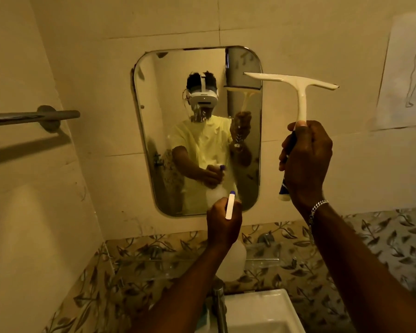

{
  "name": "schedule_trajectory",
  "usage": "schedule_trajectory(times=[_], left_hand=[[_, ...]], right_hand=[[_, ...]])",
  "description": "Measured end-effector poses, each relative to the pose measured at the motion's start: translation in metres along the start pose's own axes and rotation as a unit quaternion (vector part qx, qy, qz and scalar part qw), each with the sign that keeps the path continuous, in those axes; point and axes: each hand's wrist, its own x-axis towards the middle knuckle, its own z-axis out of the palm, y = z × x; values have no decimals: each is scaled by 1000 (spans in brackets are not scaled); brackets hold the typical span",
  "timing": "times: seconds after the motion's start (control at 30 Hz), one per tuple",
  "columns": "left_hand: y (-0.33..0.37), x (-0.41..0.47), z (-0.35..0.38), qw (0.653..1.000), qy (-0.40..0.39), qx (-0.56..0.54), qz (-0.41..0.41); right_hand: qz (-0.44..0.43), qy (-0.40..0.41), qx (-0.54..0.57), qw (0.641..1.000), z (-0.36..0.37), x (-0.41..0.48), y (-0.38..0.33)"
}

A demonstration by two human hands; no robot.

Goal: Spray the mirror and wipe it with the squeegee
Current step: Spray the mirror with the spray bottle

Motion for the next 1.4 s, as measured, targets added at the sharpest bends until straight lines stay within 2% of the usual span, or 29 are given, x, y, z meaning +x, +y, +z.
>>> schedule_trajectory(times=[0.13, 0.4, 0.9, 1.1, 1.4], left_hand=[[5, -2, 8, 1000, -19, -3, 14], [15, -5, 17, 999, 0, 13, 42], [12, -25, 30, 998, 46, 22, -26], [5, -34, 33, 999, 49, 15, -14], [-16, -54, 31, 998, 33, 17, -45]], right_hand=[[2, 0, -6, 1000, -2, -2, 0], [4, -13, -33, 999, -6, -14, 12], [62, -27, -46, 997, -29, -55, 54], [85, -29, -56, 994, -40, -74, 71], [116, -34, -52, 991, -45, -94, 84]])
